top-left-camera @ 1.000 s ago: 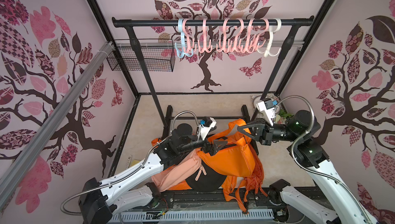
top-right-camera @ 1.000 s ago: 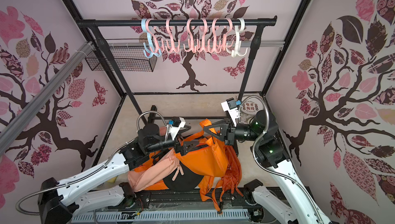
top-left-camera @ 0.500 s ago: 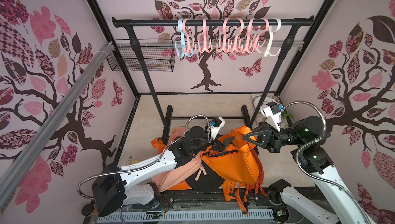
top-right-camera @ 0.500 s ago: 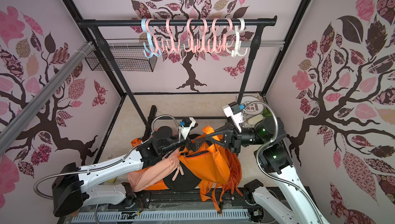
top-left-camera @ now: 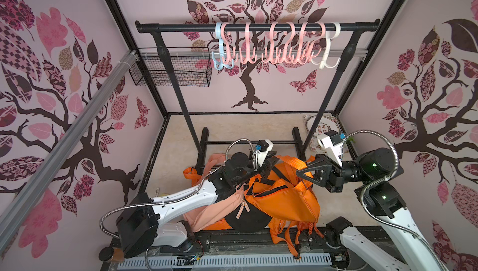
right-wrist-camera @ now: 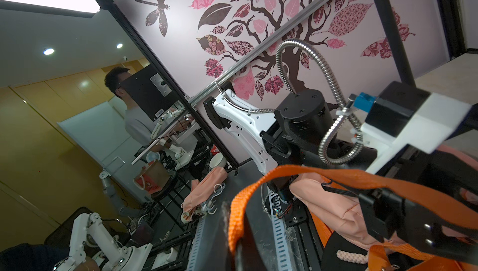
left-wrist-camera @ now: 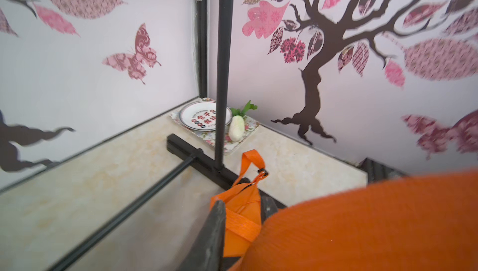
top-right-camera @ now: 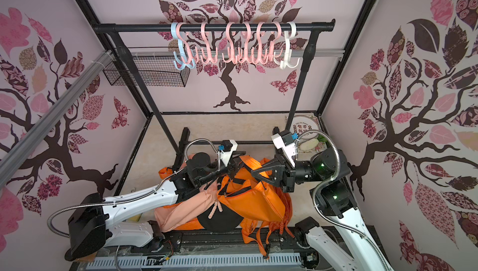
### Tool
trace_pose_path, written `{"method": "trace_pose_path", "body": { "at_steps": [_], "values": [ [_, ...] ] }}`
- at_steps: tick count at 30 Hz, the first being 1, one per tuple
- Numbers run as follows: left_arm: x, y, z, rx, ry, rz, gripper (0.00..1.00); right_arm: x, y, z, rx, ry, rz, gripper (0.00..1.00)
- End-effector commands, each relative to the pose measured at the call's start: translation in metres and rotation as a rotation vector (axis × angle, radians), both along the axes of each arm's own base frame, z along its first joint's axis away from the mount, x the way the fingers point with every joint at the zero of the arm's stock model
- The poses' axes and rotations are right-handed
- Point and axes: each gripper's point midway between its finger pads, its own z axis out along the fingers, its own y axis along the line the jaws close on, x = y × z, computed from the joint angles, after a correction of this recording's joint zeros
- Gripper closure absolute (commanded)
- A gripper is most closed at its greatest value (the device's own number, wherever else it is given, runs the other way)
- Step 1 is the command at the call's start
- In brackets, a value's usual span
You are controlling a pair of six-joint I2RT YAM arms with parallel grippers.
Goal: Hang the bag on a hook
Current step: Pick up the bag from the bag.
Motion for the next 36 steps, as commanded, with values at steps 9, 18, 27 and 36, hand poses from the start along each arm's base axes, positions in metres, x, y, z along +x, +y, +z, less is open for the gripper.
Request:
{"method": "trace_pose_path", "body": {
  "at_steps": [9, 18, 27, 36],
  "values": [
    [-0.01, 0.071, 0.021, 0.166, -0.026, 0.169, 1.0, 0.087, -0.034, -0.047, -0.125, 0.099, -0.609, 0.61],
    [-0.009, 0.099, 0.02, 0.458, 0.033, 0.237, 1.0, 0.084, -0.041, -0.006, -0.096, -0.1, -0.655, 0.17],
    [-0.007, 0.102, 0.038, 0.524, 0.041, 0.243, 1.0, 0.1, -0.01, -0.046, -0.156, -0.084, -0.496, 0.15],
    [-0.01, 0.1, 0.039, 0.545, 0.071, 0.217, 1.0, 0.141, 0.0, -0.088, -0.263, -0.23, -0.719, 0.14]
  ]
}}
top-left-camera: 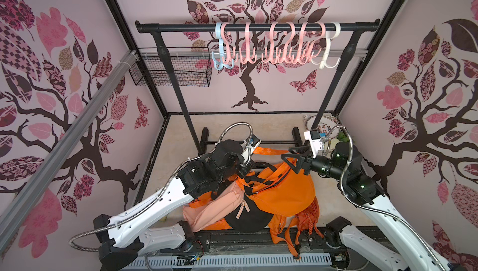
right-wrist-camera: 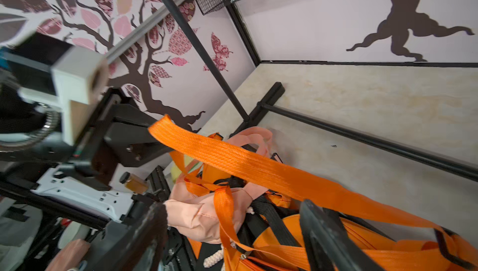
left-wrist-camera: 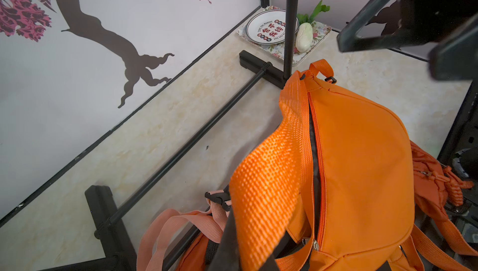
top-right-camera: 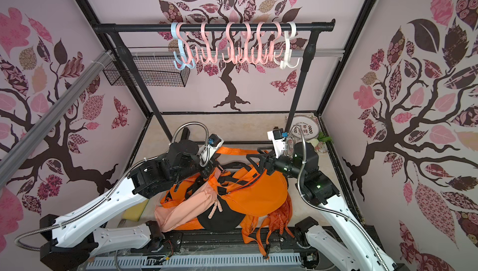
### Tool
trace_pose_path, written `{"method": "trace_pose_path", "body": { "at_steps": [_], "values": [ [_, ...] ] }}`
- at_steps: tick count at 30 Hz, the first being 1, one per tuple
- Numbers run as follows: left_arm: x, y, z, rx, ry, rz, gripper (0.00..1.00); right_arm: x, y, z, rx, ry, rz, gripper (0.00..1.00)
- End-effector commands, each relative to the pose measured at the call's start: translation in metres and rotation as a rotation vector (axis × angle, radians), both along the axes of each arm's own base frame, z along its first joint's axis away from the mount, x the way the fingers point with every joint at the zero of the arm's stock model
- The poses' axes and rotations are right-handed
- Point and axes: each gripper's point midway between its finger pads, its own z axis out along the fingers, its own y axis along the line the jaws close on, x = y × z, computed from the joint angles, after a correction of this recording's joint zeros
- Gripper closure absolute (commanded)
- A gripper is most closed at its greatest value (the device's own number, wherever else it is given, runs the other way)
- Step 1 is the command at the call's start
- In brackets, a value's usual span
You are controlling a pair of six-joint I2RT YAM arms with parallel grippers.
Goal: Hang the bag on a hook
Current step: Pick up the bag from the bag.
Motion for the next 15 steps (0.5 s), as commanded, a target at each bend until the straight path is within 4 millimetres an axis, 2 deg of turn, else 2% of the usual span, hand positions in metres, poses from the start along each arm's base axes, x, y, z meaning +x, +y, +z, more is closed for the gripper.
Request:
{"method": "trace_pose_path", "body": {
  "at_steps": [1, 3, 6, 10, 15],
  "values": [
    [0.001, -0.001, 0.014, -0.011, 0.007, 0.003, 1.0, 0.01, 0.005, 0.022, -0.076, -0.242, -0.126, 0.13],
    [-0.001, -0.002, 0.014, -0.017, 0.014, -0.002, 1.0, 0.013, 0.01, 0.015, -0.121, -0.274, -0.165, 0.12],
    [-0.001, -0.001, 0.015, -0.031, 0.02, 0.002, 1.0, 0.021, 0.007, 0.002, -0.139, -0.292, -0.203, 0.13],
    [-0.006, -0.006, 0.014, -0.048, 0.042, -0.026, 1.0, 0.03, 0.0, 0.001, -0.135, -0.33, -0.273, 0.15],
    [-0.007, -0.007, 0.018, -0.066, 0.05, -0.039, 1.0, 0.03, 0.015, -0.002, -0.137, -0.347, -0.203, 0.19]
  ]
}}
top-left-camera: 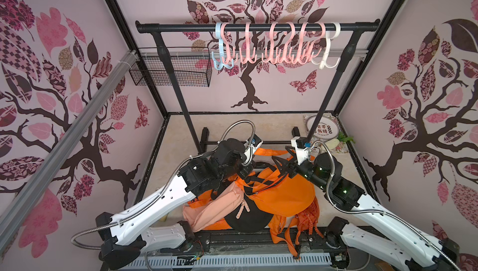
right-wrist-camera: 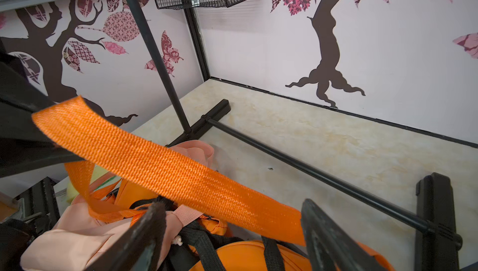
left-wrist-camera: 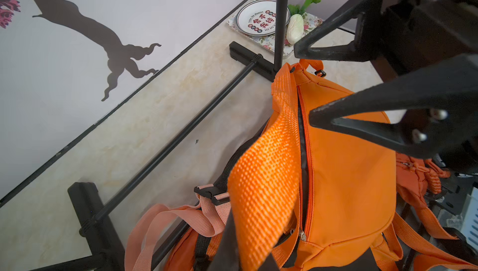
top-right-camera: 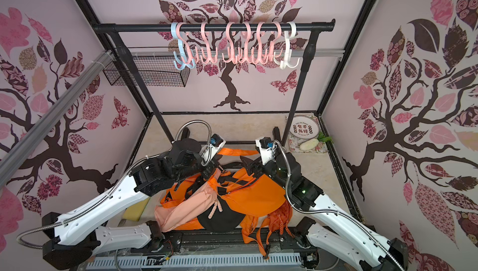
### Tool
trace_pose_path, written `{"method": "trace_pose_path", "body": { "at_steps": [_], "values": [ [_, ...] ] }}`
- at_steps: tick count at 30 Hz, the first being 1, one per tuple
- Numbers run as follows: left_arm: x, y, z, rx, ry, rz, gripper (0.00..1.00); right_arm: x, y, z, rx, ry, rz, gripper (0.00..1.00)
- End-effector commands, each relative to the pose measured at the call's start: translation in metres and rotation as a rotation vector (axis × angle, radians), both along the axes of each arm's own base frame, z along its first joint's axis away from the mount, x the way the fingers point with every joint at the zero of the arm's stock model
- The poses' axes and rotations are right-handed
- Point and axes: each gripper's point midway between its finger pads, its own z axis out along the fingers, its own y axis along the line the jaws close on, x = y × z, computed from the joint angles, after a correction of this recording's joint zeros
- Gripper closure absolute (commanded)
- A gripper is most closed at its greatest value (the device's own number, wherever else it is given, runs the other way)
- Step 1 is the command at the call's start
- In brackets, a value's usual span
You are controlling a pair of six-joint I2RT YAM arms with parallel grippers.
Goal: Hang the bag on a hook
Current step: Pick up the bag from the bag.
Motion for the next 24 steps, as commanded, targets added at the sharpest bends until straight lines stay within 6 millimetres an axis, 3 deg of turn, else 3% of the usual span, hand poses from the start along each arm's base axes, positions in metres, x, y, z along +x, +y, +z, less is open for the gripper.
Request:
{"method": "trace_pose_path", "body": {
  "at_steps": [1, 6, 13, 18, 22, 24],
  "values": [
    [-0.002, -0.002, 0.024, -0.063, -0.007, -0.013, 1.0, 0.002, 0.006, 0.022, 0.028, -0.09, 0.016, 0.19],
    [-0.002, -0.004, 0.025, -0.064, 0.015, -0.02, 1.0, 0.004, 0.009, 0.019, 0.02, -0.105, 0.023, 0.27],
    [0.007, 0.003, 0.029, -0.082, 0.057, 0.017, 1.0, -0.007, 0.029, 0.003, -0.057, -0.126, 0.057, 0.19],
    [0.007, 0.0, 0.027, -0.09, 0.087, 0.008, 1.0, 0.008, 0.022, 0.006, -0.072, -0.141, -0.036, 0.19],
    [0.003, -0.003, 0.022, -0.081, 0.111, -0.019, 1.0, 0.024, 0.008, 0.016, -0.083, -0.181, -0.164, 0.27],
    [0.001, -0.004, 0.019, -0.075, 0.12, -0.027, 1.0, 0.026, 0.014, 0.016, -0.099, -0.195, -0.148, 0.31]
  ]
}}
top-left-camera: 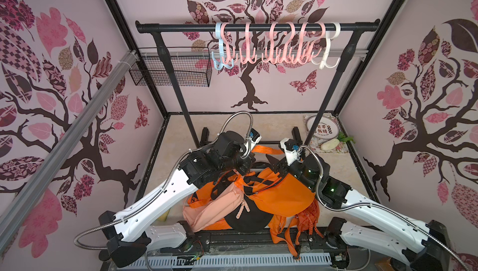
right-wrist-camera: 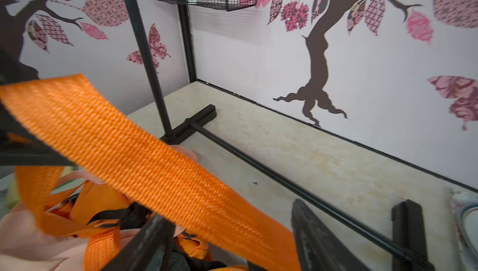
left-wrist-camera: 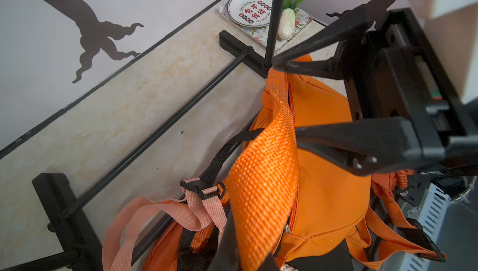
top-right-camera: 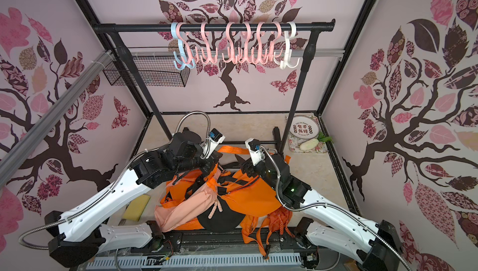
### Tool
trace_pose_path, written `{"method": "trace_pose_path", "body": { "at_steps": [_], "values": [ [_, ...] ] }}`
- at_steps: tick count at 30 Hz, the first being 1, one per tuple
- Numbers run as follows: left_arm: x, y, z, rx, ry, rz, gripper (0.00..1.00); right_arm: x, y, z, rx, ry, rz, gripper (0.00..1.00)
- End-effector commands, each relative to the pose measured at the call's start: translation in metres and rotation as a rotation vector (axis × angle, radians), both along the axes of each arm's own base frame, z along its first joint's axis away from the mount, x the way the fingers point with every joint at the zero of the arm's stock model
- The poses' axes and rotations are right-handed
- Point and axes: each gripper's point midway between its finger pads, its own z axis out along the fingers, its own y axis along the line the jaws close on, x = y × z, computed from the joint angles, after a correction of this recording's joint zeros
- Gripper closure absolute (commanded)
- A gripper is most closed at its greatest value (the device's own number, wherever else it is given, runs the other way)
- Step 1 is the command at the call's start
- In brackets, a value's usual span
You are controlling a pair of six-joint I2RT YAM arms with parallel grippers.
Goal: Hang the bag on a hook
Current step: Pick up the bag from the bag.
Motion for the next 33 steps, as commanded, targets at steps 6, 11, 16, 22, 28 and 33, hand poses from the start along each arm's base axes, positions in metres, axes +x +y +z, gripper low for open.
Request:
{"method": "trace_pose_path", "body": {
  "at_steps": [6, 11, 16, 22, 28, 33],
  "values": [
    [-0.006, -0.006, 0.019, -0.042, 0.005, -0.042, 1.0, 0.012, 0.008, 0.021, -0.011, -0.074, -0.018, 0.6],
    [-0.006, -0.012, 0.008, -0.022, 0.034, -0.067, 1.0, 0.009, 0.004, 0.04, 0.004, -0.113, -0.018, 0.72],
    [-0.009, -0.017, -0.002, -0.011, 0.06, -0.093, 1.0, 0.006, 0.005, 0.05, -0.013, -0.124, -0.003, 0.9],
    [-0.011, -0.018, -0.006, -0.019, 0.054, -0.109, 0.97, -0.003, -0.015, 0.074, 0.039, -0.13, -0.048, 1.0],
    [-0.022, -0.031, -0.011, -0.092, 0.079, -0.181, 0.76, -0.016, -0.022, 0.09, 0.076, -0.098, -0.02, 1.0],
    [-0.029, -0.044, -0.021, -0.141, 0.1, -0.246, 0.69, -0.031, -0.02, 0.099, 0.102, -0.068, 0.052, 1.0]
  ]
}}
